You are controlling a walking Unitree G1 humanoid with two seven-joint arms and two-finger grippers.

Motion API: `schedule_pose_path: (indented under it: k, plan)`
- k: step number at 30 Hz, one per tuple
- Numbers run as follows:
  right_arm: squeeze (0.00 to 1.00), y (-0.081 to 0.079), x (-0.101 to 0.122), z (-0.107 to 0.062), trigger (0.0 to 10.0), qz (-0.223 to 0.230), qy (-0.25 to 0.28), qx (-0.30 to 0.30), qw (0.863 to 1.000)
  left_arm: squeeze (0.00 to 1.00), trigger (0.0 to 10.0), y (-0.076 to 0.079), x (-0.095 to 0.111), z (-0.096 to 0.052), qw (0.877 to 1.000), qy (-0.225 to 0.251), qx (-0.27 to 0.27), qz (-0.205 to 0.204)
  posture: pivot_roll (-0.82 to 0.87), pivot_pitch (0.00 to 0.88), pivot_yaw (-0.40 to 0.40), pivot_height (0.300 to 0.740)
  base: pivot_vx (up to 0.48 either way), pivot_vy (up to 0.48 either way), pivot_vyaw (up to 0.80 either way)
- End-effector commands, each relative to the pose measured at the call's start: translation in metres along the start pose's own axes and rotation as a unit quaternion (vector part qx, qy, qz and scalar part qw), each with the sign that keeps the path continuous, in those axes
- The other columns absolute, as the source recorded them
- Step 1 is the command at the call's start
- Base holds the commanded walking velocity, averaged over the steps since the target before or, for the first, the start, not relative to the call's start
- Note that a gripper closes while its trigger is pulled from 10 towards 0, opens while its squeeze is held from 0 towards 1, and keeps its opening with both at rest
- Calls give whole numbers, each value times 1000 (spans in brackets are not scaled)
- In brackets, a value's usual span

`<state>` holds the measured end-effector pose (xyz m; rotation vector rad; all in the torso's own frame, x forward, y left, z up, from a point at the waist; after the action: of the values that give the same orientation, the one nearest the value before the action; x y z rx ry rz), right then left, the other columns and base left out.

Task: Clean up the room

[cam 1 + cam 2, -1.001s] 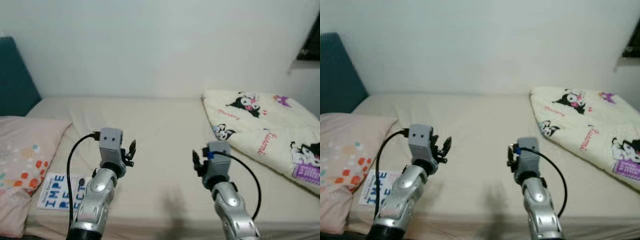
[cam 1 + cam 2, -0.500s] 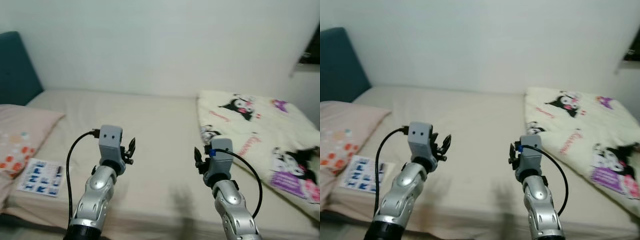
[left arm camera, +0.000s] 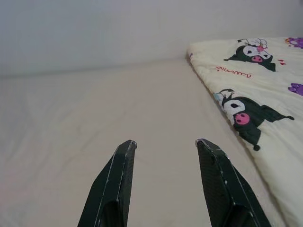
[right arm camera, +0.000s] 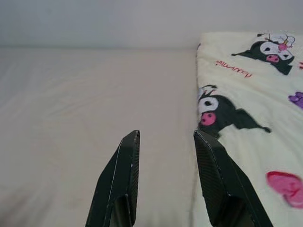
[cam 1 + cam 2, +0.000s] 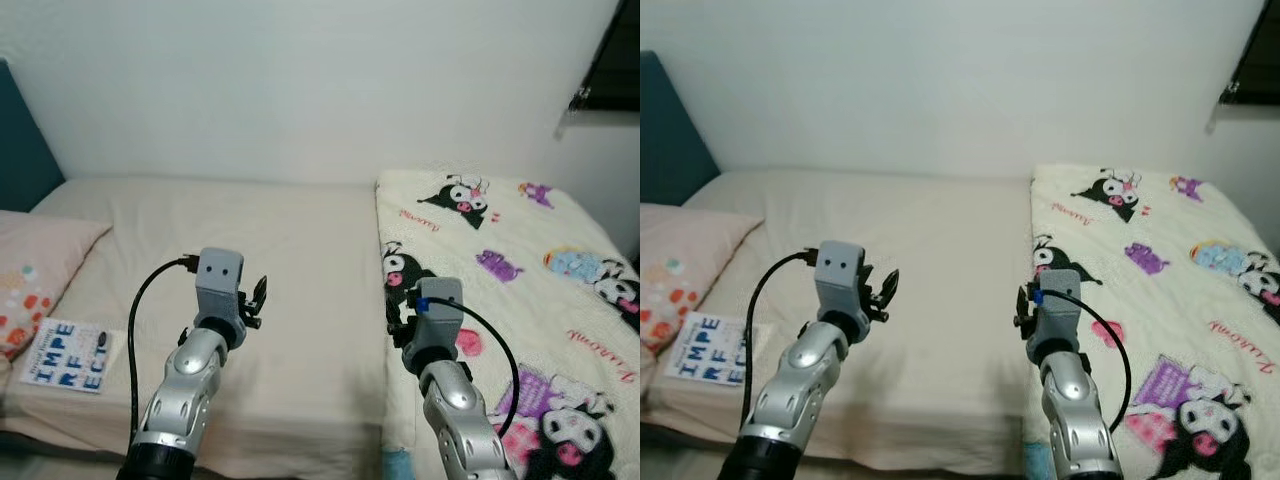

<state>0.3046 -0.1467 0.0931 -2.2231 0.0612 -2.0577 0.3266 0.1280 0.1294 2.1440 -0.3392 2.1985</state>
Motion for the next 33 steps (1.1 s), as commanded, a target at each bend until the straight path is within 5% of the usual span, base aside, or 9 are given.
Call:
schedule_pose_path:
  k: [1,33]
  plan:
    - [0,-4,-5,-1,10000,8,-7,5,1000,0,10000,-4,-8,-3,1000,-18,1,6,9,0,-14,740,0,0,0]
    - [0,2,-14,6,10000,10,-33,-26,999,0,10000,-9,-24,-11,999,-46,16,-24,35,0,-52,740,0,0,0]
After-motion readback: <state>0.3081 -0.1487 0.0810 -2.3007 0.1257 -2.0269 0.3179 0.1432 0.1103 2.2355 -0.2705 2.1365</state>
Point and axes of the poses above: a point about 5 cm out from each wrist's last joint towards the gripper, its own z axis pointing out of the wrist towards the gripper, its own x axis along the axis of the wrist's last joint, y = z × x, the point moved 1 cm from there along z, pointing out of the wrist towards the gripper, and after that the axes turned 6 degrees about z, right-handed, at the moved point
